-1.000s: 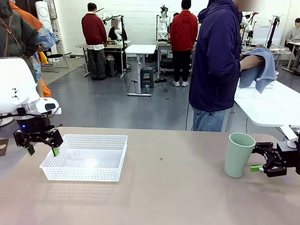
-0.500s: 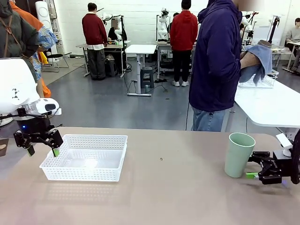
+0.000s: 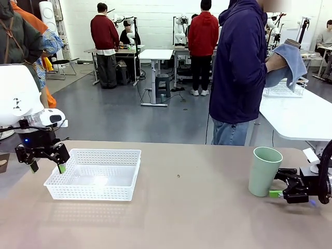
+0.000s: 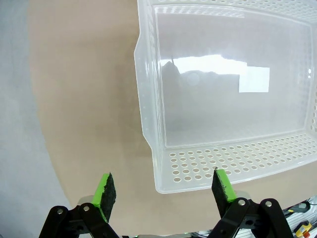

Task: Clean and organize the cups into the basket.
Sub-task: Pick up the Organizing basket and move it to the center of the table, then pick up the Reusable plastic cup from the right side of the table and place it inside the Organizing basket.

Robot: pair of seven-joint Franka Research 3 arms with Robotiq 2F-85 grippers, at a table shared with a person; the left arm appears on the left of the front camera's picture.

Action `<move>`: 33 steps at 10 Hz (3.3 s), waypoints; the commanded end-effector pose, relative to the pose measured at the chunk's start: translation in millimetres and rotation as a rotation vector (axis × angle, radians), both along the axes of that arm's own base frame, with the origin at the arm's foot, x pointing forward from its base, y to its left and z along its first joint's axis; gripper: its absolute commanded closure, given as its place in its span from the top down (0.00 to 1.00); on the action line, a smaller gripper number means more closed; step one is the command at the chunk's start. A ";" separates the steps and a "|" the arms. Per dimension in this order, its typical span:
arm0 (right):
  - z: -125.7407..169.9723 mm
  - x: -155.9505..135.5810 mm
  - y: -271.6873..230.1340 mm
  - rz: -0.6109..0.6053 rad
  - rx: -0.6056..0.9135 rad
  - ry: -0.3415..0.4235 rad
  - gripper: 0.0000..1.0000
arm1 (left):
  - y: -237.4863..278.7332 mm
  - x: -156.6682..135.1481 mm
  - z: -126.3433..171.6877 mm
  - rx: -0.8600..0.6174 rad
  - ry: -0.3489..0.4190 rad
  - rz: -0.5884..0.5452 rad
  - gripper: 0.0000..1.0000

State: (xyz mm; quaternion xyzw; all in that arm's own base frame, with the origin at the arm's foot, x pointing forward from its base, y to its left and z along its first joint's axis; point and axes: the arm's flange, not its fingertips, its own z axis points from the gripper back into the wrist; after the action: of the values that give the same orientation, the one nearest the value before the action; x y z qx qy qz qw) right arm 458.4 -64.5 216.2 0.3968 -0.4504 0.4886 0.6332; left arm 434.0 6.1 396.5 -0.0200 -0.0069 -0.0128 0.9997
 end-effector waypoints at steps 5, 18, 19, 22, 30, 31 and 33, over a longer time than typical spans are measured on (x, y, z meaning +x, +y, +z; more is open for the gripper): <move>2.3 1.2 2.6 0.009 0.023 -0.008 1.00 | 0.0 0.0 0.0 0.000 0.000 0.000 1.00; -6.5 26.3 48.0 0.028 0.086 -0.013 1.00 | 13.0 -0.2 -38.4 0.049 0.057 0.018 1.00; -6.9 26.5 46.7 0.035 0.094 -0.027 0.51 | 12.8 0.8 -38.3 0.024 0.057 0.031 1.00; -7.8 25.4 46.2 0.047 0.099 -0.032 0.00 | 10.1 3.7 -43.2 -0.041 0.053 0.056 1.00; -9.1 22.7 46.0 0.064 0.099 -0.036 0.00 | 6.3 10.4 -58.3 -0.041 0.043 0.057 0.00; -9.3 22.5 45.8 0.065 0.100 -0.035 0.20 | 6.1 10.4 -58.5 -0.043 0.043 0.056 0.19; -9.3 21.8 45.8 0.067 0.101 -0.036 0.00 | 5.6 10.6 -58.5 -0.047 0.044 0.056 0.00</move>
State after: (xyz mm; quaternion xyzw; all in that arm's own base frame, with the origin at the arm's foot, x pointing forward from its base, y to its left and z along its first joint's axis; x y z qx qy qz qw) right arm 479.4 -17.2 208.9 0.4312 -0.4713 0.4838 0.5982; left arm 443.8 13.3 340.6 -0.0374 0.0224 0.0197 0.9989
